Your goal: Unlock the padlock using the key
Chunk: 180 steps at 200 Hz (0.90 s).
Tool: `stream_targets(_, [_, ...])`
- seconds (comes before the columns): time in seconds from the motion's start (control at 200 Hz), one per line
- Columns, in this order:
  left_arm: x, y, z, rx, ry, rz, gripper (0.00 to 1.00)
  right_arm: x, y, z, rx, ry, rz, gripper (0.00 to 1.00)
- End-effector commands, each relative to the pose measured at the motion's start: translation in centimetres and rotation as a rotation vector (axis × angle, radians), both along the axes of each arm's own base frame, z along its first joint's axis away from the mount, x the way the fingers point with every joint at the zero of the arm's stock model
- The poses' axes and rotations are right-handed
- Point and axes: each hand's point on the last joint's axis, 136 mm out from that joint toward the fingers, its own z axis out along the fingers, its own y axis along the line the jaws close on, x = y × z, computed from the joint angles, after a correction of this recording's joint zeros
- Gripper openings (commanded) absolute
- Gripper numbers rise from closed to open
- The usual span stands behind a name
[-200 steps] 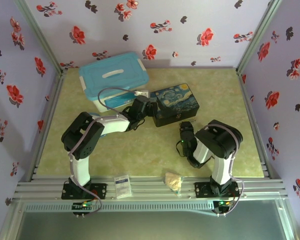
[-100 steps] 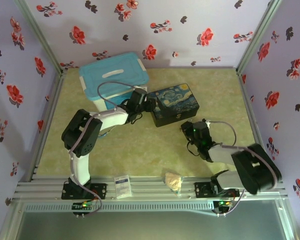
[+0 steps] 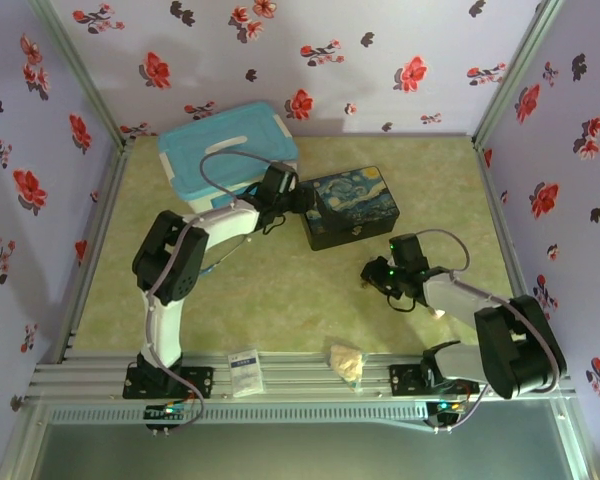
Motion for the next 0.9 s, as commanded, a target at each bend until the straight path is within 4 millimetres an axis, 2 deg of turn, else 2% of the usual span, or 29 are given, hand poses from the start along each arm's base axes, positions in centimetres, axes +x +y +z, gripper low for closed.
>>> stream_targets(0.0, [-1.6,1.8,0.7,0.064,0.036,-0.019,0.55,-3.6,-2.4,-1.5,-0.172,0.149,0.077,0.0])
stream_targets(0.16, [-2.4,2.4,4.4,0.05,-0.013,-0.026,0.6,-5.1,-4.0,-1.9,-0.312,0.258,0.169,0.02])
stream_targets(0.31, [-3.5,3.1,7.5,0.021,-0.06,-0.028,0.6,-4.7,-4.3,-1.1,-0.333,0.213,0.166,0.0])
stream_targets(0.505, [-5.7,3.7,8.8,0.009,-0.07,-0.046,0.61,-4.5,-5.2,-0.9,-0.497,0.227,0.205,0.16])
stream_targets(0.605, [-7.8,4.4,9.8,-0.014,-0.089,-0.051,0.63,-4.0,-5.5,-0.4,-0.53,0.205,0.196,0.31])
stream_targets(0.65, [-8.8,5.1,10.8,-0.031,-0.106,-0.049,0.65,-3.7,-5.4,0.2,-0.53,0.184,0.189,0.34])
stream_targets(0.715, [-10.4,6.5,12.1,-0.042,-0.129,-0.045,0.67,-3.1,-5.5,1.4,-0.536,0.15,0.179,0.45])
stream_targets(0.77, [-11.9,8.3,13.4,-0.041,-0.164,-0.026,0.7,-2.4,-5.6,2.7,-0.544,0.108,0.171,0.52])
stream_targets(0.895, [-15.2,13.2,14.2,0.003,-0.224,0.051,0.75,-0.8,-6.2,5.3,-0.574,0.031,0.134,0.65])
